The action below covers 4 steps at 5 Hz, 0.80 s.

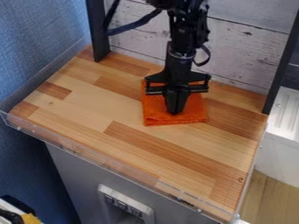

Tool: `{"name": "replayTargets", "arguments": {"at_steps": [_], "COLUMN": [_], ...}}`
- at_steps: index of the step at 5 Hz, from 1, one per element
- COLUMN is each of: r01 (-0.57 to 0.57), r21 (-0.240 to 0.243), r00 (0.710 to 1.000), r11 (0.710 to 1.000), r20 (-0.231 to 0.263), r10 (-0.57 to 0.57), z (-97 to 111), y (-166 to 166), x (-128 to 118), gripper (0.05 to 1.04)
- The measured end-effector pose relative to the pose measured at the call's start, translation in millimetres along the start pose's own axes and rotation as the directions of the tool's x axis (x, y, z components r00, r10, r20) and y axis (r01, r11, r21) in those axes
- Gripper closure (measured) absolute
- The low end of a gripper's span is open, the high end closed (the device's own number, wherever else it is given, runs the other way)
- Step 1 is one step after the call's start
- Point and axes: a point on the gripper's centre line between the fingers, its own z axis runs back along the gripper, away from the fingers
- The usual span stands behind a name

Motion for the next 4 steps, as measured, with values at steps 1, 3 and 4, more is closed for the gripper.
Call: {"name": "replayTargets", "arguments": {"at_steps": [1,3,4], "r01": [0.015,0.167,0.283], "r21": [0.002,-0.040,-0.073], "r00": [1.000,0.984,0.957], "r11": [1.000,0.985,0.956], "r20": [-0.019,-0.055,-0.049], "r10": [-0.015,-0.169,-0.287], "z": [-1,-8,-10], "y": [-2,26,42], "x": [-1,13,24], "gripper": [1.020,1.021,1.020]}}
